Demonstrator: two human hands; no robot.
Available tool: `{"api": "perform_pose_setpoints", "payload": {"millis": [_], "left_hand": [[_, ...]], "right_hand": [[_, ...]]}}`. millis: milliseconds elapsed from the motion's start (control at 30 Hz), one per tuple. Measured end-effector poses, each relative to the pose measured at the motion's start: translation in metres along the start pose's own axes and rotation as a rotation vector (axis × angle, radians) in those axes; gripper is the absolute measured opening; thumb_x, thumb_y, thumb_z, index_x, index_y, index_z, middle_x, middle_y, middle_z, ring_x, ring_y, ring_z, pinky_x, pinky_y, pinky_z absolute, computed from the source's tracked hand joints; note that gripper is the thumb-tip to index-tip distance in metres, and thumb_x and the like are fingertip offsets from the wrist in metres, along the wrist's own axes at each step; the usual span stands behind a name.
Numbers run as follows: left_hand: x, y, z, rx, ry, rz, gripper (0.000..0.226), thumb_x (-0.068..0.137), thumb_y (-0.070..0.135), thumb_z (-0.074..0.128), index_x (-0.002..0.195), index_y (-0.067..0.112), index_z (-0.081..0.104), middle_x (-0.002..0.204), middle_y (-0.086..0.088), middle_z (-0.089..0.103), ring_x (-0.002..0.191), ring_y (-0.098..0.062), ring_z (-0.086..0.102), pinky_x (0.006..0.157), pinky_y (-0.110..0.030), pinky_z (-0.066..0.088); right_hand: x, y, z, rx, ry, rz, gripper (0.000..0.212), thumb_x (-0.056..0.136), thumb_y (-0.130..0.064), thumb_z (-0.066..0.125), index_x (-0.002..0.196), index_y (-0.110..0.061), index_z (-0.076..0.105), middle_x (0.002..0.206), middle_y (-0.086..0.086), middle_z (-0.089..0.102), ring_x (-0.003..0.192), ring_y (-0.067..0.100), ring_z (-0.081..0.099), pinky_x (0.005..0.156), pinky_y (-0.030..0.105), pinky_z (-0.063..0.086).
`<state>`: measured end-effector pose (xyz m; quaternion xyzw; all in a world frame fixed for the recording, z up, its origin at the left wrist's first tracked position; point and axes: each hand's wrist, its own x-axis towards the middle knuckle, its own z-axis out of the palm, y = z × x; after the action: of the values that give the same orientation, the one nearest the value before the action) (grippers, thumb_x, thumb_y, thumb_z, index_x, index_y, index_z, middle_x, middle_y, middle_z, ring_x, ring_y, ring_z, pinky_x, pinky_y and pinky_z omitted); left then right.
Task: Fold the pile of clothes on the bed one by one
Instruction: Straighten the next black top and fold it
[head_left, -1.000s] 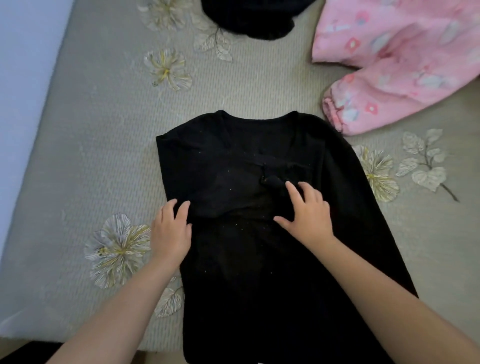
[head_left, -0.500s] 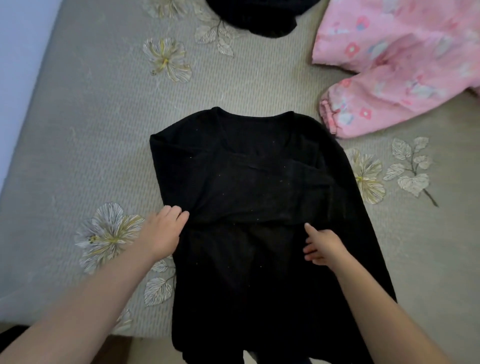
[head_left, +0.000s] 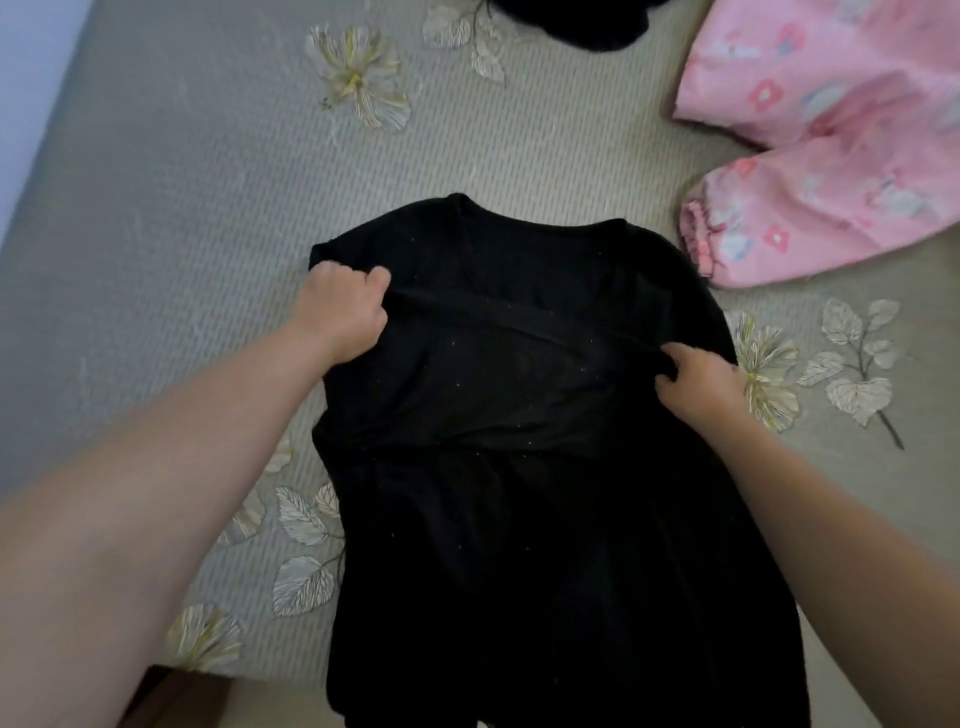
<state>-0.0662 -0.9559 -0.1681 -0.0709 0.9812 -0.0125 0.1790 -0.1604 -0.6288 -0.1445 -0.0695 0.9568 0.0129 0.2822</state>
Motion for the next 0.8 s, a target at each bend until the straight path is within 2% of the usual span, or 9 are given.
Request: {"api": "perform_pose_setpoints", "payload": {"millis": [33,100,267,400,467,567,667,733,800], "left_hand": [[-0.001,-0.008,-0.003,0.033,0.033,-0.001,0.032,0.089,0.013,0.037,0.115,-0.002,0.046,0.092,-0.019,0.065,0.085,-0.035,0.058,0.071,-0.037,0.032],[-0.005,-0.023,-0.005,0.045,0.057,-0.036,0.032,0.087,0.014,0.039,0.115,-0.001,0.046,0.087,-0.017,0.065,0.079,-0.034,0.058,0.066,-0.033,0.028],[-0.002,-0.047,-0.003,0.114,-0.042,-0.142,0.045,0.089,0.020,0.036,0.133,0.008,0.032,0.107,-0.012,0.056,0.097,-0.028,0.052,0.083,-0.035,0.034],[0.000,-0.043,0.000,0.190,-0.040,-0.234,0.064,0.089,0.018,0.041,0.144,0.020,0.009,0.122,-0.011,0.036,0.111,-0.026,0.037,0.100,-0.037,0.028],[-0.011,-0.034,0.001,0.001,0.119,-0.202,0.061,0.087,0.009,0.049,0.143,0.010,0.024,0.128,-0.022,0.036,0.116,-0.037,0.037,0.104,-0.045,0.026],[-0.050,-0.012,0.017,-0.257,0.310,0.175,0.053,0.072,0.017,0.072,0.117,-0.008,0.056,0.115,-0.029,0.057,0.110,-0.046,0.054,0.093,-0.054,0.041],[-0.095,0.000,0.046,-0.298,0.001,0.234,0.074,0.077,0.033,0.071,0.135,-0.001,0.040,0.143,-0.020,0.033,0.136,-0.031,0.019,0.110,-0.046,0.019],[-0.109,-0.003,0.062,-0.342,-0.086,0.117,0.067,0.086,0.012,0.058,0.142,0.004,0.023,0.151,-0.016,0.015,0.138,-0.023,-0.005,0.116,-0.042,0.007],[-0.111,-0.004,0.072,-0.292,-0.128,0.035,0.070,0.085,-0.008,0.043,0.145,0.009,0.010,0.154,-0.015,0.002,0.141,-0.023,-0.011,0.113,-0.034,-0.007]], "right_hand": [[0.003,-0.001,-0.006,0.042,0.007,-0.036,0.038,0.085,-0.012,0.053,0.123,-0.007,0.055,0.116,0.018,0.060,0.113,0.033,0.051,0.092,0.037,0.038],[0.007,-0.003,-0.017,0.090,0.028,-0.114,0.032,0.083,-0.009,0.056,0.113,-0.004,0.062,0.112,0.018,0.063,0.109,0.033,0.054,0.087,0.034,0.040],[0.027,-0.022,-0.021,-0.032,0.022,-0.019,0.033,0.087,-0.018,0.050,0.118,-0.019,0.060,0.119,0.007,0.062,0.119,0.026,0.047,0.107,0.039,0.018],[0.040,-0.037,-0.011,-0.037,0.299,-0.013,0.033,0.090,-0.013,0.047,0.120,-0.013,0.058,0.119,0.013,0.057,0.117,0.031,0.044,0.107,0.045,0.014],[0.035,-0.040,-0.003,-0.030,0.355,-0.029,0.036,0.089,-0.013,0.049,0.125,-0.009,0.052,0.123,0.016,0.053,0.120,0.033,0.041,0.108,0.051,0.010],[0.014,-0.046,0.014,0.005,0.427,-0.199,0.043,0.085,-0.016,0.057,0.125,-0.001,0.052,0.127,0.023,0.052,0.122,0.040,0.044,0.105,0.060,0.018],[-0.018,-0.047,0.044,-0.069,0.371,-0.459,0.058,0.075,-0.031,0.068,0.123,-0.001,0.055,0.130,0.025,0.051,0.122,0.044,0.046,0.098,0.064,0.026],[-0.034,-0.039,0.064,-0.165,0.235,-0.525,0.070,0.072,-0.040,0.074,0.128,-0.005,0.052,0.137,0.023,0.045,0.126,0.042,0.040,0.099,0.061,0.021],[-0.043,-0.027,0.078,-0.198,0.148,-0.478,0.067,0.081,-0.049,0.057,0.132,-0.008,0.047,0.142,0.021,0.038,0.131,0.041,0.034,0.104,0.058,0.021]]}}
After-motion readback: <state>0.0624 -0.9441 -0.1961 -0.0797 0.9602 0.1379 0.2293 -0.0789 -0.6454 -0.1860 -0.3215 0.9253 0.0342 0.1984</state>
